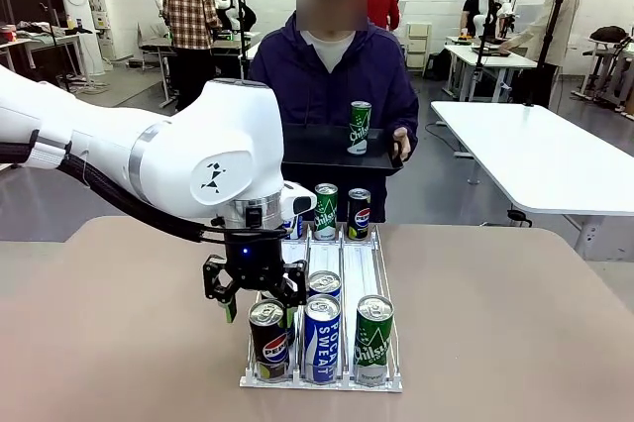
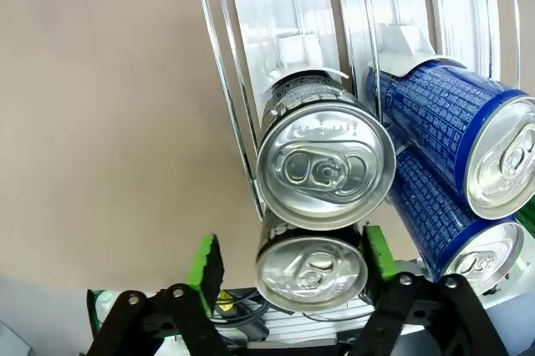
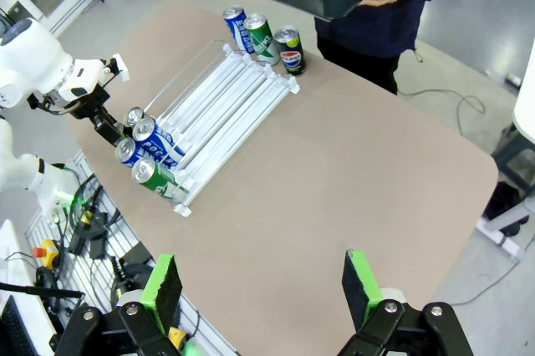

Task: Retrieve and hand over the desired beverage to the person.
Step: Pick up another can of the same type that the person held from the Automatic Can Dispenser.

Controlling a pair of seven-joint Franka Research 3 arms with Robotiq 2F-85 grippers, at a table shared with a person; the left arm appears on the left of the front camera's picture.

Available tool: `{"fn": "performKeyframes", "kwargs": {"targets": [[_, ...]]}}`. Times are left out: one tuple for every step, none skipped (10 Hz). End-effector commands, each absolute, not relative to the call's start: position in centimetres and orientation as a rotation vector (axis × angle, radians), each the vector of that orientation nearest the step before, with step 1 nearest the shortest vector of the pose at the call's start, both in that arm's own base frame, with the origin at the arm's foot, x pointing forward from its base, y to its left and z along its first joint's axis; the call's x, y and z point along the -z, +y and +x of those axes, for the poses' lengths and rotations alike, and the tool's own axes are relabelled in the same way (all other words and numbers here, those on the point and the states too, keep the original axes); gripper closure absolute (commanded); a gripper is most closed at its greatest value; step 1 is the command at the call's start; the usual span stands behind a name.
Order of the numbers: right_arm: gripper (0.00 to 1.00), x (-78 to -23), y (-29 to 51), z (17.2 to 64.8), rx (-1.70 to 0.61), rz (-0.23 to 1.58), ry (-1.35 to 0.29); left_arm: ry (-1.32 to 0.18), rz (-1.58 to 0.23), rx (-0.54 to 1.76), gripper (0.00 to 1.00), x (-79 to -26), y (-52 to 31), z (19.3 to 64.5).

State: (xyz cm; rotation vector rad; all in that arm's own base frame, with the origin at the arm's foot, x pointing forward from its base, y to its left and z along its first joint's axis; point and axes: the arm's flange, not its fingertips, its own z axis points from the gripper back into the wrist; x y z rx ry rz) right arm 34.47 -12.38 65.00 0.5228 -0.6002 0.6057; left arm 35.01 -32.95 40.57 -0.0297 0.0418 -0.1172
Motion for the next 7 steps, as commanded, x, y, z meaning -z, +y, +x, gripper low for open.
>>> {"fn": "performKeyframes", "kwargs": {"targets": [[0.00,-64.93,-12.43,34.60,-0.615,0.540,-0.610,0.072,-0.029,0.108,0.75,-40.55,-32.94,34.85],[0.00,-64.93,-12.43,34.60,-0.615,0.540,-0.610,0.079,-0.031,0.108,1.00,-40.57,-32.92,34.88],[0.00,-64.93,-12.43,34.60,-0.615,0.540,-0.610,0.082,-0.032,0.108,1.00,-40.56,-32.86,34.90],[0.00,-64.93,-12.43,34.60,-0.615,0.540,-0.610,0.086,-0.035,0.109,1.00,-40.53,-32.83,34.90],[0.00,-64.93,-12.43,34.60,-0.615,0.540,-0.610,0.088,-0.035,0.110,0.89,-40.53,-32.76,34.98],[0.00,-64.93,-12.43,34.60,-0.615,0.540,-0.610,0.087,-0.037,0.108,0.98,-40.54,-32.68,35.10],[0.00,-64.93,-12.43,34.60,-0.615,0.540,-0.610,0.086,-0.043,0.108,1.00,-40.70,-32.55,35.06]]}}
